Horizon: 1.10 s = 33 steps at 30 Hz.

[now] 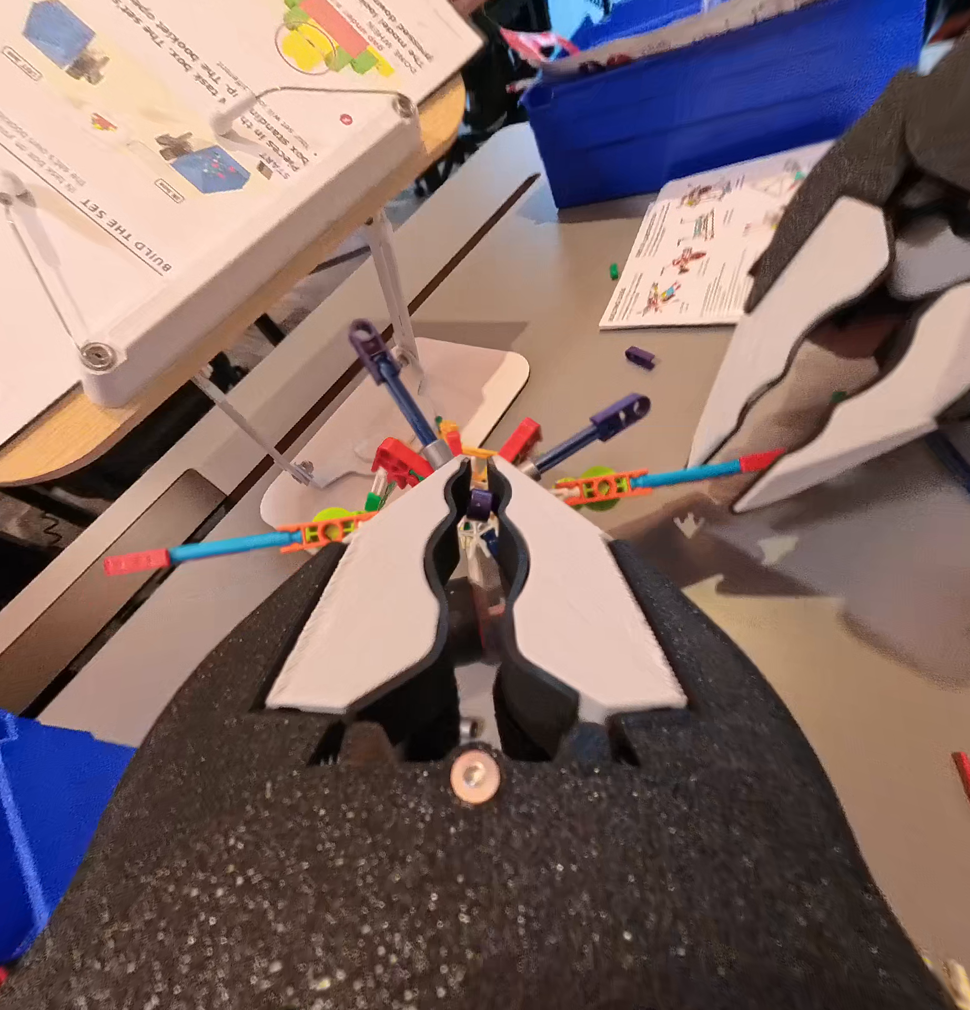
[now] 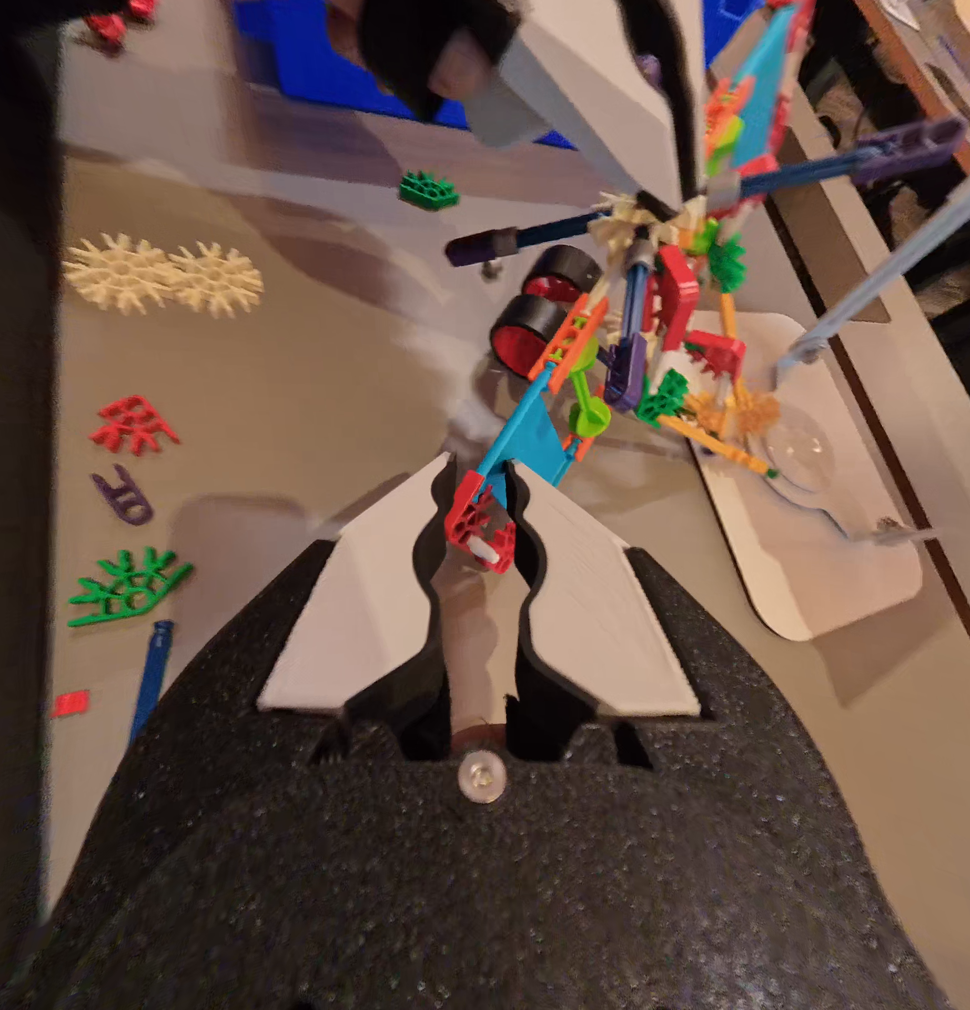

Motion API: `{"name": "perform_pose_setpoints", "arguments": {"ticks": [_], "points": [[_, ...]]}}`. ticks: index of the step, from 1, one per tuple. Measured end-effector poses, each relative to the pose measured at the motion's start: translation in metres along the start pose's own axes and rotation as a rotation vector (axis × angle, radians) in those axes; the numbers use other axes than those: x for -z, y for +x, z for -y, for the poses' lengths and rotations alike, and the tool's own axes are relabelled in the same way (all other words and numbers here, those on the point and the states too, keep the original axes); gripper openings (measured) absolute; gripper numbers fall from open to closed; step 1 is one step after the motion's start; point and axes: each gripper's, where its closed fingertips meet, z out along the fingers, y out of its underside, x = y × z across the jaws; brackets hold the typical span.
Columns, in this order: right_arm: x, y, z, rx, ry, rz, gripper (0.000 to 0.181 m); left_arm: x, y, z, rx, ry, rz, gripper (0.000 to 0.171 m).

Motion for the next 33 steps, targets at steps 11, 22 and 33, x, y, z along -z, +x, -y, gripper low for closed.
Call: {"name": "perform_pose_setpoints", "arguments": {"ticks": [11, 22, 33], "points": [[0.007, -0.022, 0.032, -0.077, 0.081, 0.079, 0.024, 0.006, -0.007, 0.009, 0.155, 0.121, -0.057, 0.004], [0.029, 0.022, 0.025, -0.204, 0.182, 0.006, 0.035, 0.009, -0.016, -0.002, 0.166, 0.063, 0.038, 0.023], [0.029, 0.078, -0.009, -0.355, 0.122, -0.219, 0.062, 0.020, -0.023, -0.002, 0.139, 0.058, 0.121, 0.059]]}}
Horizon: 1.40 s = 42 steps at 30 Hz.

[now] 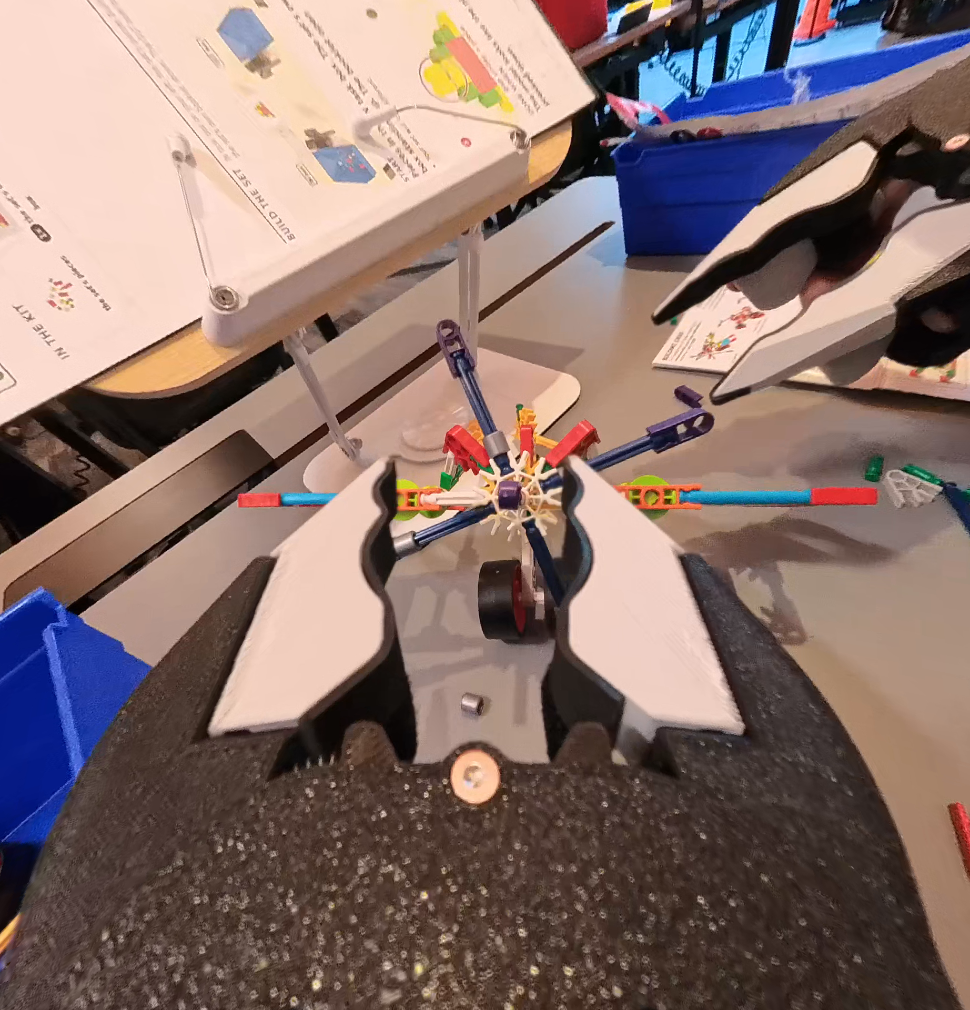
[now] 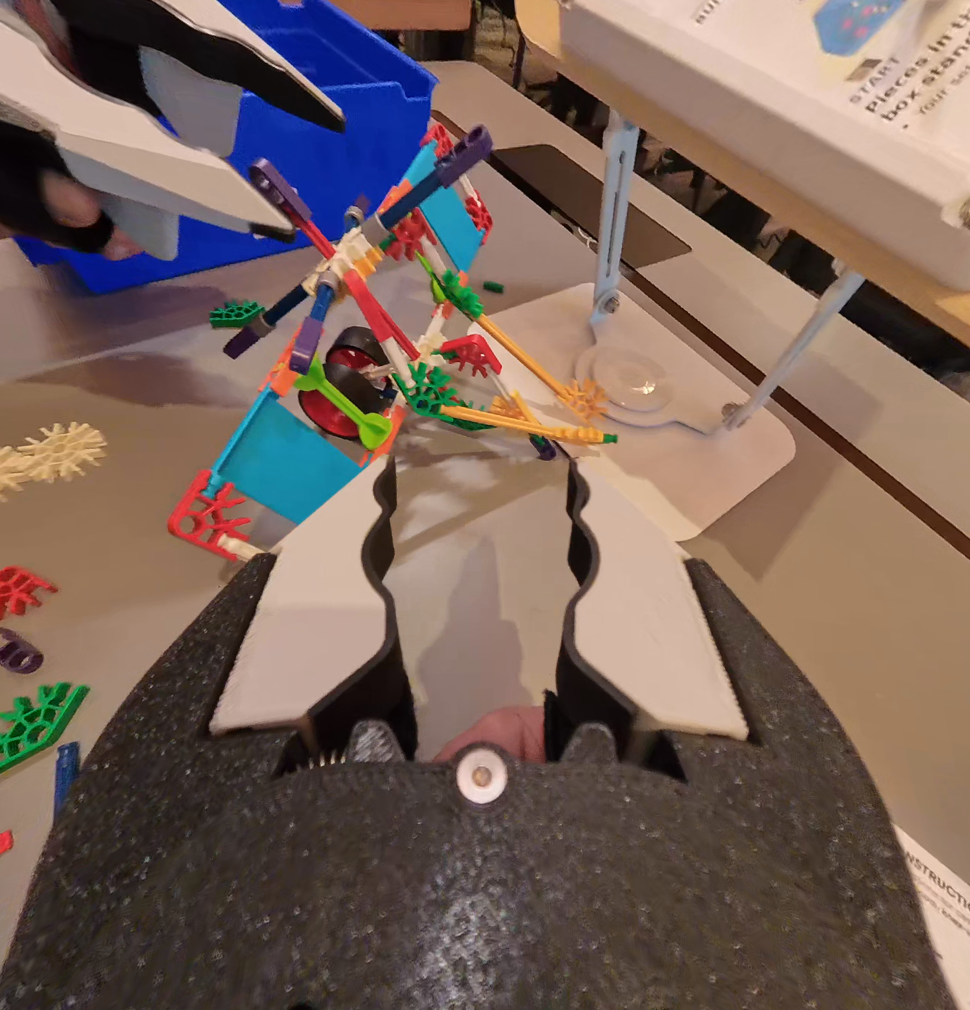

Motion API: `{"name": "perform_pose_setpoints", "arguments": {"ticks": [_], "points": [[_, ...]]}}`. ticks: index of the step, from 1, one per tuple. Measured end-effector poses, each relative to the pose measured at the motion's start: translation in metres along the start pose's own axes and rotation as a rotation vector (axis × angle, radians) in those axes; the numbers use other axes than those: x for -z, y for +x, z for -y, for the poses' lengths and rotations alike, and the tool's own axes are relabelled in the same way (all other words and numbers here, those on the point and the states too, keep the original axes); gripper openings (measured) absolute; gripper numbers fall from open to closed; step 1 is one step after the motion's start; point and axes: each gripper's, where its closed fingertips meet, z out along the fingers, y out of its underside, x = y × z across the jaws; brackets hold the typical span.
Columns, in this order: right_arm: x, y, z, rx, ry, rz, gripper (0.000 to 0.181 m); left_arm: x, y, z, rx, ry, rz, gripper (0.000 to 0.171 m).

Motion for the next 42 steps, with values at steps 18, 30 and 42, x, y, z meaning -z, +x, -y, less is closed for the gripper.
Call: {"name": "perform_pose_setpoints", "arguments": {"ticks": [18, 30, 42], "points": [[-0.028, -0.003, -0.034, -0.024, -0.162, -0.060, 0.093, 0.007, -0.006, -0.029, 0.160, -0.083, 0.130, 0.105], [-0.045, 0.005, -0.080, -0.185, -0.384, -0.075, 0.111, -0.012, -0.007, -0.096, 0.414, -0.330, 0.184, 0.111], [-0.041, 0.012, -0.082, -0.222, -0.382, -0.133, 0.114, -0.016, -0.014, -0.104, 0.463, -0.313, 0.265, 0.136]]}}
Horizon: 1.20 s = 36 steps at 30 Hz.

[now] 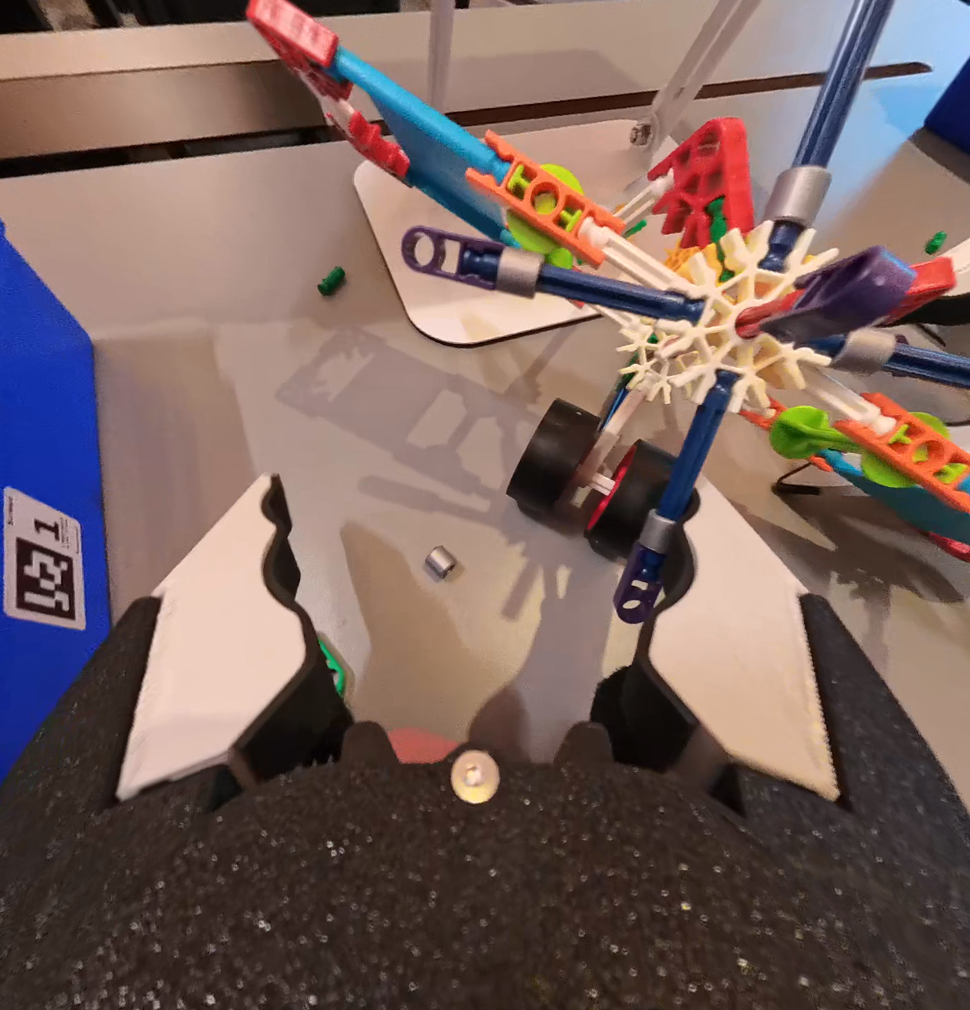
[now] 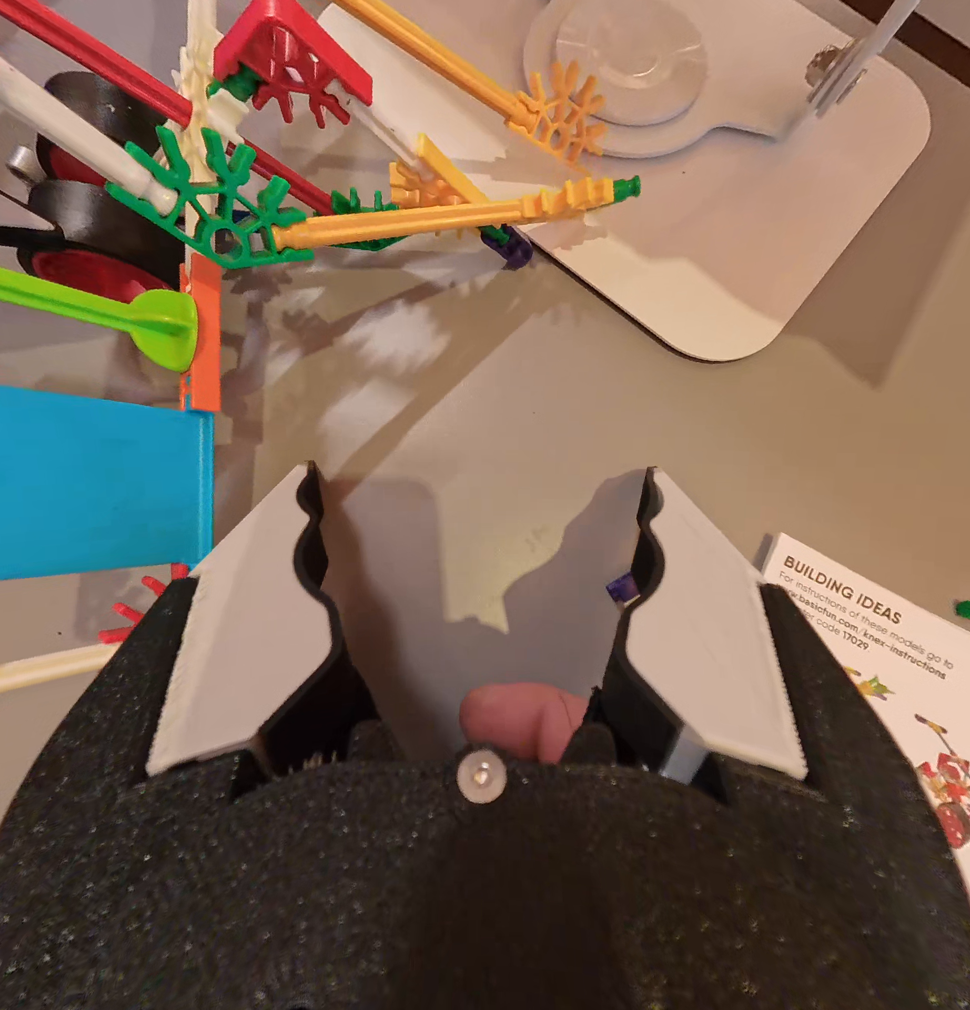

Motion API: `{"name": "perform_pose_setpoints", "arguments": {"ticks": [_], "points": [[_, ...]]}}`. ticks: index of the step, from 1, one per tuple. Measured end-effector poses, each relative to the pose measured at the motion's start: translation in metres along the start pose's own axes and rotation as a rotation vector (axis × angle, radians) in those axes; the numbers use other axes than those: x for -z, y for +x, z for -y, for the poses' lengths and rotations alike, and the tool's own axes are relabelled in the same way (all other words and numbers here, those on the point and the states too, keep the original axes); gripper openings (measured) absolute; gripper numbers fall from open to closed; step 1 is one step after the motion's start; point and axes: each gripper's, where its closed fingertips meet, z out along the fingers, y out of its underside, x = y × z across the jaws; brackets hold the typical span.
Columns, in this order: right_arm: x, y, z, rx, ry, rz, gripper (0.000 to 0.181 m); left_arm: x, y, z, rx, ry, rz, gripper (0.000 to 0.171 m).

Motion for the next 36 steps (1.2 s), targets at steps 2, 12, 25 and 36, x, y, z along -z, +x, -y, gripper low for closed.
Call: {"name": "perform_pose_setpoints", "arguments": {"ticks": [2, 12, 25, 36], "points": [[0.000, 0.000, 0.000, -0.006, -0.007, -0.013, 0.113, 0.000, -0.003, 0.001, 0.013, 0.011, 0.018, 0.138], [0.001, 0.000, -0.001, -0.007, -0.037, 0.013, 0.108, 0.004, 0.000, -0.003, 0.059, -0.008, -0.036, 0.116], [0.020, 0.017, 0.026, -0.001, 0.126, -0.068, 0.106, 0.015, -0.010, 0.016, -0.084, 0.080, 0.065, 0.122], [-0.006, 0.002, 0.008, -0.049, 0.004, -0.007, 0.100, 0.002, -0.004, -0.001, 0.068, -0.029, -0.057, 0.103]]}}
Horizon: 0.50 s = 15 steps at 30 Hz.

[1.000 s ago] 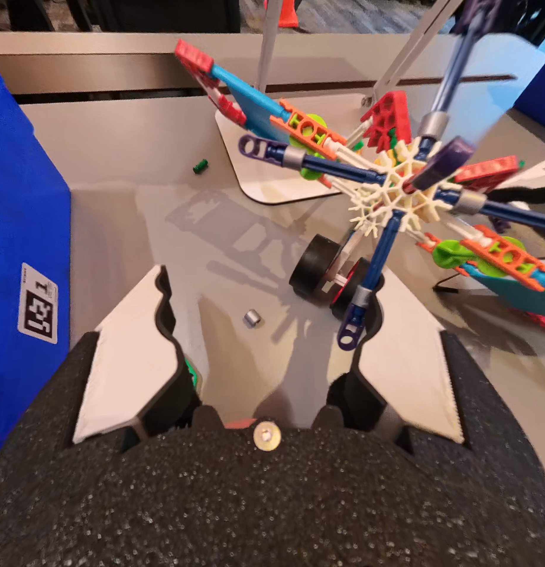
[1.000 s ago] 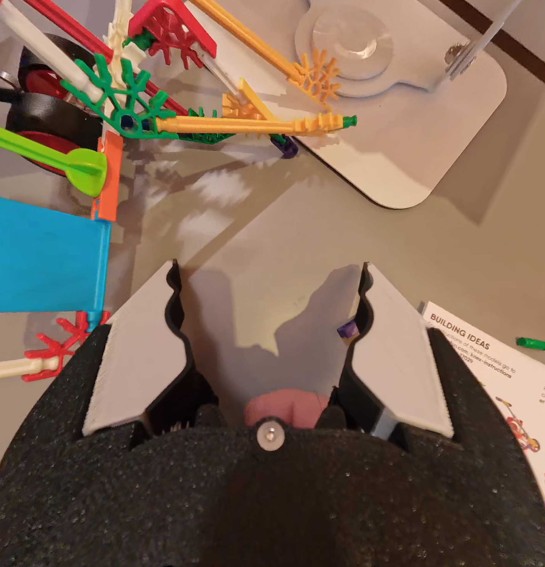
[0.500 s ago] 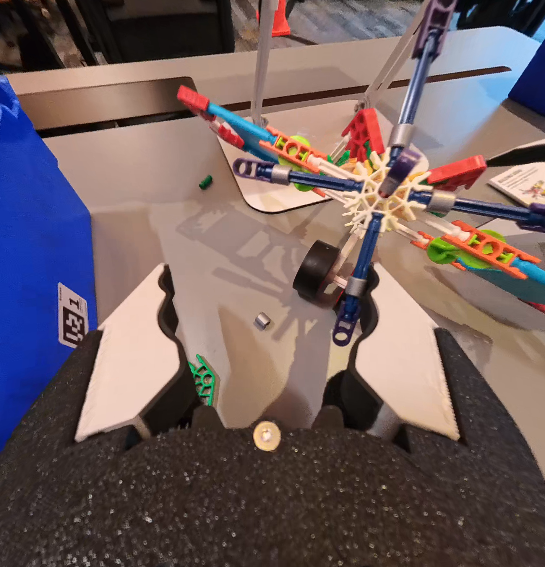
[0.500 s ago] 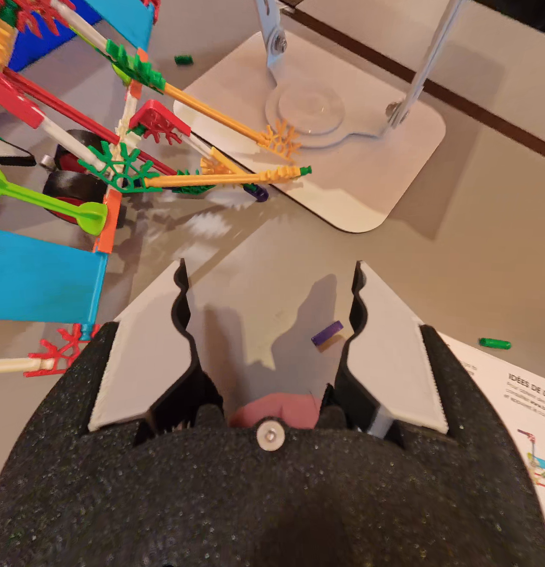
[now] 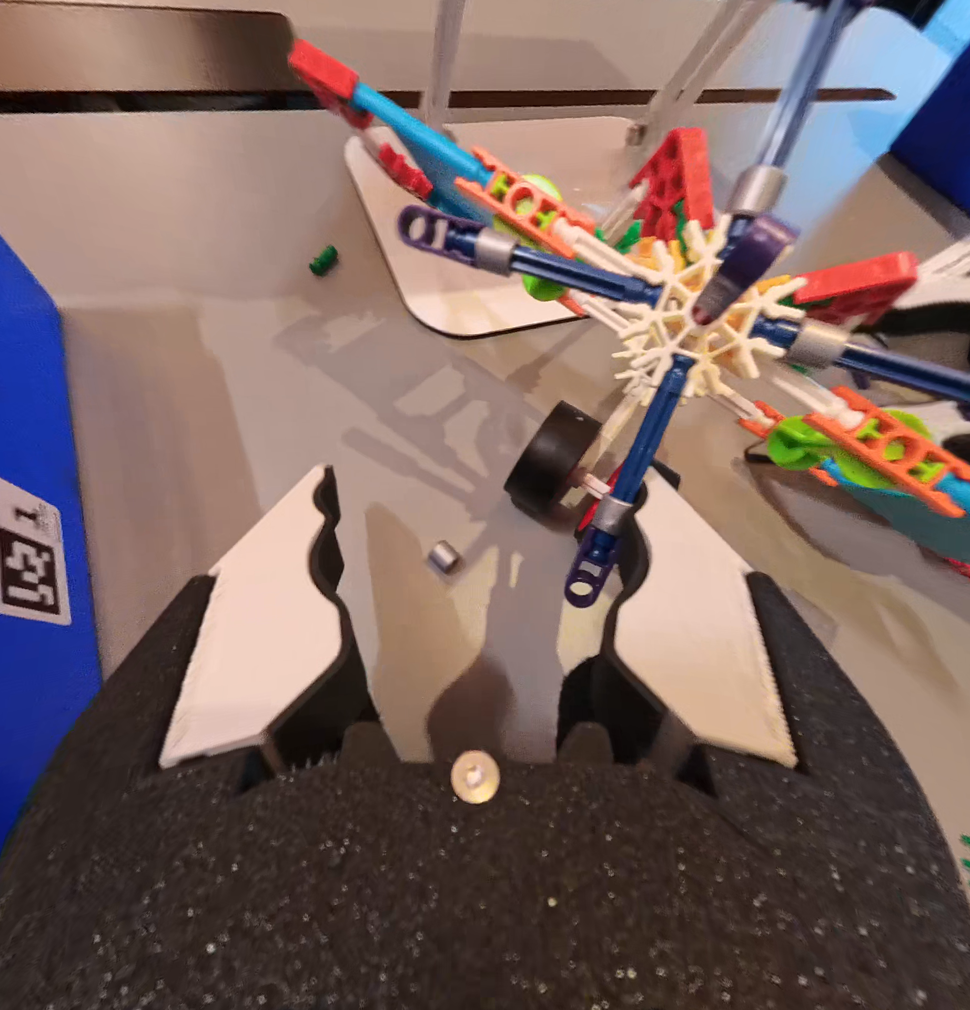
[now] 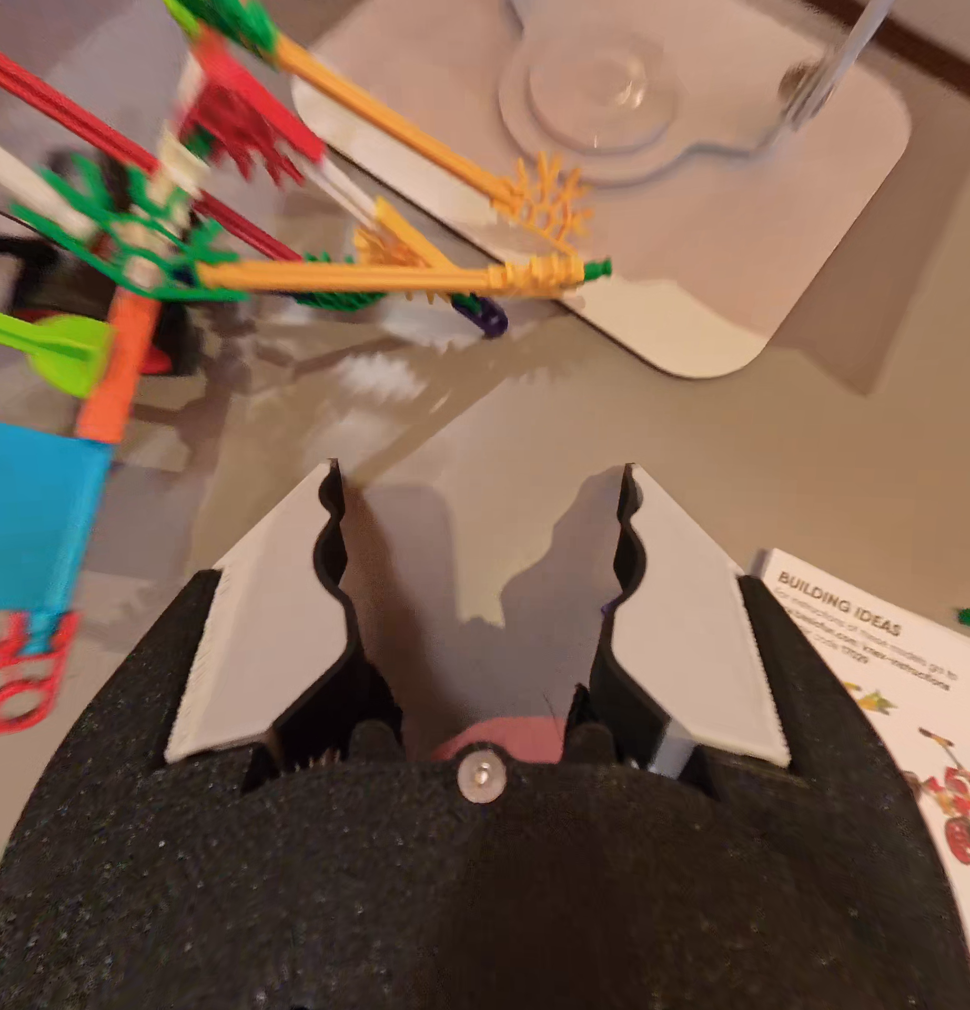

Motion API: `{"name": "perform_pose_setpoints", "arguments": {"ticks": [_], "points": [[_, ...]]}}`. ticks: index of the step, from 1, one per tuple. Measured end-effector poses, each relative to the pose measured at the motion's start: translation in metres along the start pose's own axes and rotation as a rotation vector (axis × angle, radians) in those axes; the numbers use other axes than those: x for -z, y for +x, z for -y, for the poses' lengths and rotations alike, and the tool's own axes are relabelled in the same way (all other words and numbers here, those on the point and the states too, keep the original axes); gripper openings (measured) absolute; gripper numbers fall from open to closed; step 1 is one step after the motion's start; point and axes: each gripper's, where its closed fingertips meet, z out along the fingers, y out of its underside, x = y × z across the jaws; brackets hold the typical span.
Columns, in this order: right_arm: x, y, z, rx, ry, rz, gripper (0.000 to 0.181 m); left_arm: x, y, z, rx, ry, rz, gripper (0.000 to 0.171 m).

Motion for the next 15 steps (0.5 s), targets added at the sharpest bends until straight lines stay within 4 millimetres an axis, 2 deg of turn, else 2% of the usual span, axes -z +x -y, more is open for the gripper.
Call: {"name": "perform_pose_setpoints", "arguments": {"ticks": [5, 7, 9, 11, 12, 15], "points": [[-0.002, 0.003, 0.000, 0.015, -0.007, -0.042, 0.106, 0.000, -0.008, -0.001, 0.023, 0.027, 0.043, 0.118], [-0.003, 0.007, 0.001, 0.021, 0.007, -0.042, 0.109, 0.003, -0.018, 0.000, -0.002, 0.066, 0.110, 0.136], [-0.004, 0.010, -0.001, -0.009, -0.010, -0.031, 0.120, 0.004, -0.019, -0.004, 0.038, 0.054, 0.104, 0.137], [-0.003, 0.014, -0.002, -0.017, -0.012, -0.046, 0.118, 0.004, -0.021, -0.009, 0.090, 0.037, 0.081, 0.135], [-0.002, 0.016, -0.003, -0.025, -0.010, -0.069, 0.124, 0.006, -0.022, -0.010, 0.101, 0.036, 0.084, 0.135], [0.001, 0.017, -0.003, -0.029, 0.009, -0.103, 0.127, 0.016, -0.026, -0.007, 0.027, 0.074, 0.170, 0.137]]}}
